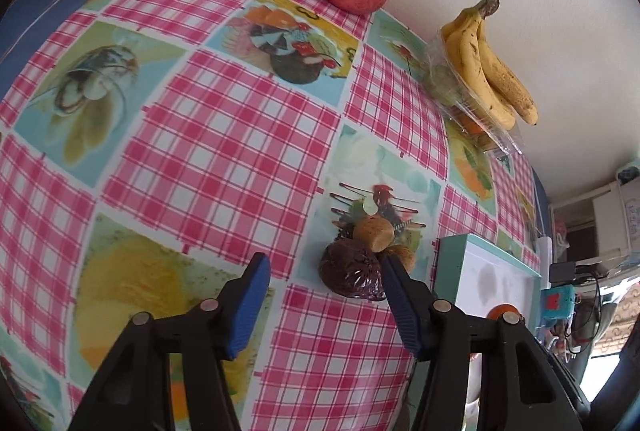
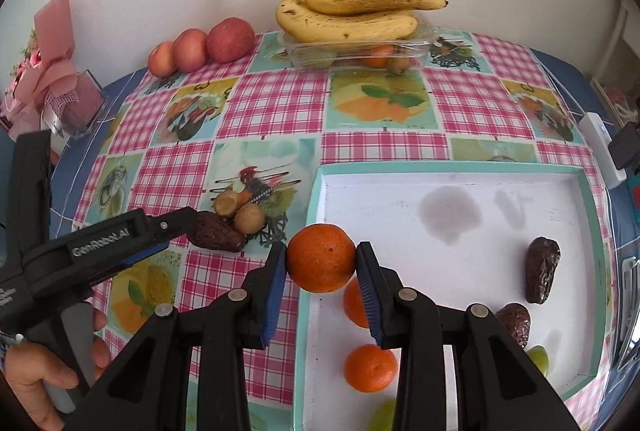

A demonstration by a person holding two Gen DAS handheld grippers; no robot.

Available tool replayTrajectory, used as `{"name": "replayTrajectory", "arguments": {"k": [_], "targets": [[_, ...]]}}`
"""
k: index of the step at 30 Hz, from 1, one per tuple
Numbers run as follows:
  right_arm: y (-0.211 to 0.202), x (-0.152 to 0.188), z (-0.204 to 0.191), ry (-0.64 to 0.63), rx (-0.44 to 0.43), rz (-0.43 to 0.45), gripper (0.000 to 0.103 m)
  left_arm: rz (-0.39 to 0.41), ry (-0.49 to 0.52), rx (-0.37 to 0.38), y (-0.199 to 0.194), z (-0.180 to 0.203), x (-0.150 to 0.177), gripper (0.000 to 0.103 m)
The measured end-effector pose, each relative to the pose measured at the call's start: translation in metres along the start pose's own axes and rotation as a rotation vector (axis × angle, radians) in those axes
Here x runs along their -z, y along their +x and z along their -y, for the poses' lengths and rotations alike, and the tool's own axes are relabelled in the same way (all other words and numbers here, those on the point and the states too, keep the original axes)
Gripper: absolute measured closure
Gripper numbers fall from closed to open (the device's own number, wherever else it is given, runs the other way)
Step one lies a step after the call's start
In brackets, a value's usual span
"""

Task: Organize fruits
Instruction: 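Grasp a mandarin with the right tool while the left grasps a dark date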

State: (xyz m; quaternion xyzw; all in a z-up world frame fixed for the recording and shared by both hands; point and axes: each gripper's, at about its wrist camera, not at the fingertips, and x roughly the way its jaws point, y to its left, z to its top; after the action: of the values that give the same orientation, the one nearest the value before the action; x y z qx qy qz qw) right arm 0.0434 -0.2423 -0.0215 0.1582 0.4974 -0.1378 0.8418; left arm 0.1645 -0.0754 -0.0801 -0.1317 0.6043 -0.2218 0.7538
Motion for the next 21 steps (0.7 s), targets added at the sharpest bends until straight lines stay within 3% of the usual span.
{"name": "replayTrajectory", "arguments": {"k": [10, 15, 21], "targets": [[-0.005, 0.002, 0.007, 0.023, -0.006, 0.006, 0.066, -0.017, -0.018, 0.063, 0.008, 0.003, 0.002, 0.069], [-0.006, 0.001, 0.011, 0.04, -0.01, 0.008, 0.066, -0.017, -0.024, 0.067, 0.006, 0.003, 0.003, 0.071], [-0.007, 0.001, 0.03, 0.095, -0.01, 0.013, 0.066, 0.064, -0.026, 0.097, -0.023, 0.005, -0.003, 0.071]]}}
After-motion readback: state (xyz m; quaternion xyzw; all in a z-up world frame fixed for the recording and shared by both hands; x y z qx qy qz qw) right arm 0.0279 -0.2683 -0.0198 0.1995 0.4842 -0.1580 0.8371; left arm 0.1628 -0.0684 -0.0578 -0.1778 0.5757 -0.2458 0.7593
